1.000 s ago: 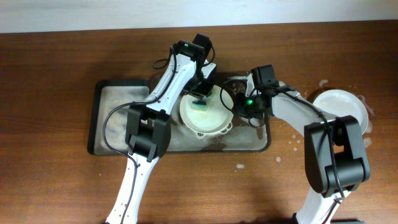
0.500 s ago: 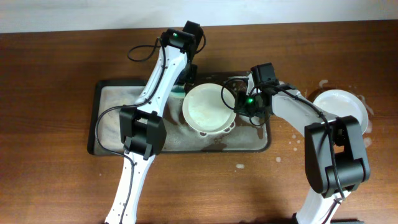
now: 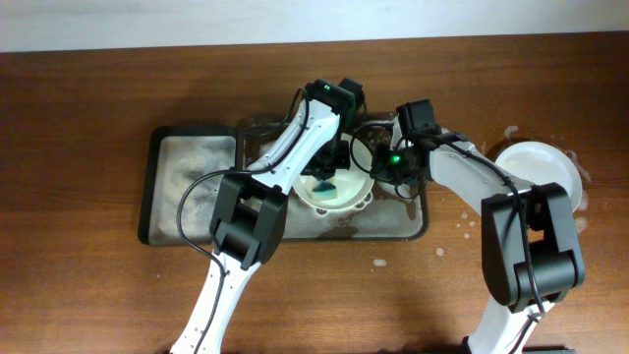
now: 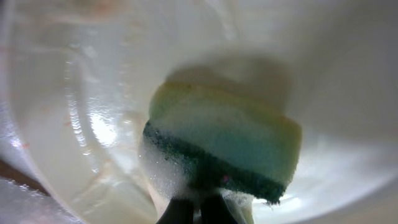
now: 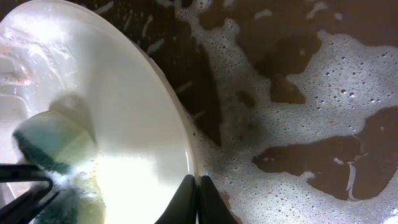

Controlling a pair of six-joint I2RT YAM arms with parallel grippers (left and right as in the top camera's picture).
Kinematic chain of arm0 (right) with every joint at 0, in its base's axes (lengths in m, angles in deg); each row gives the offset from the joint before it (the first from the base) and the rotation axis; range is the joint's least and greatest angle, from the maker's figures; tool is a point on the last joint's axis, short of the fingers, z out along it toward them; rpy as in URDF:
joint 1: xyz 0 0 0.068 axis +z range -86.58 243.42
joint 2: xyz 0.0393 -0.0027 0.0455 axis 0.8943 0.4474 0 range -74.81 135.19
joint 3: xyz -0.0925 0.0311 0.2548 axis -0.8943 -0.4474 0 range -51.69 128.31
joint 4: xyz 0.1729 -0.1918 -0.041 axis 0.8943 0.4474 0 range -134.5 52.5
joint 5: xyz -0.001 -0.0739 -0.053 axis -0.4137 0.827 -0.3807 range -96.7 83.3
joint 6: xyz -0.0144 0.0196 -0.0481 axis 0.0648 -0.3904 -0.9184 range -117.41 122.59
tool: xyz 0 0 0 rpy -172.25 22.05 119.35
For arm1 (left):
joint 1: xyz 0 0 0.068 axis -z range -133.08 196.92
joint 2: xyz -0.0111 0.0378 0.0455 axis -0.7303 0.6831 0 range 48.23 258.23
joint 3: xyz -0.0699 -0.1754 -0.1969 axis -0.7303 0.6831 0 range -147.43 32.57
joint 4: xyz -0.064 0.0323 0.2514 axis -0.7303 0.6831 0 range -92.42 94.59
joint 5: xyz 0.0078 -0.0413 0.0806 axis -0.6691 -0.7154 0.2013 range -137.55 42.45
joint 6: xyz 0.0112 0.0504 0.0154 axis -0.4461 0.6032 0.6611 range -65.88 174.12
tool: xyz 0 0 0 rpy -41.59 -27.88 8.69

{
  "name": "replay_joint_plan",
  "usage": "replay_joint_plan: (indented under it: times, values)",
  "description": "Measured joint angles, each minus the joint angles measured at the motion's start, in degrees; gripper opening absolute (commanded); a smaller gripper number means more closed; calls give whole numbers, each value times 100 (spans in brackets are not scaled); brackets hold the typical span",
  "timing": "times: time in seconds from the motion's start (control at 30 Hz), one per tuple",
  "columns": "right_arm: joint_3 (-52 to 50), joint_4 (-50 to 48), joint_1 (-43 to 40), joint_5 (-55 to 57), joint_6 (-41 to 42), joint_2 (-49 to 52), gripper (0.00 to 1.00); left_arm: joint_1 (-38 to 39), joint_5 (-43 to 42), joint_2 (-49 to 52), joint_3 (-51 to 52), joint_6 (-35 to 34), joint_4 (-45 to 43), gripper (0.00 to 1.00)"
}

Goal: Clean dirty plates on tray and stack at the side
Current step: 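Scrub the plate rim area with the sponge while right gripper tilts plate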

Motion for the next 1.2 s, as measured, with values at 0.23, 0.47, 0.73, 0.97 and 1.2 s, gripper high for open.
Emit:
replay_joint_plan:
  times: [0.23,0.47,0.73,0.97,1.2]
  values:
    - [0,0,-4,26,0,0,4,-9,170,-63,142,1266,-232,0]
    - [0,-2,-4,26,0,0,4,205,402,-166,404,3698,-229,0]
    - [0,-2,-4,44,-2,0,4,337,184,-177,455,6030,-319,0]
    - [0,-20,-28,90,9,0,4,-240,-389,-210,476,5974,-1327,0]
    - [0,-22,-28,90,9,0,4,-540,354,-210,485,4052,-2024,1]
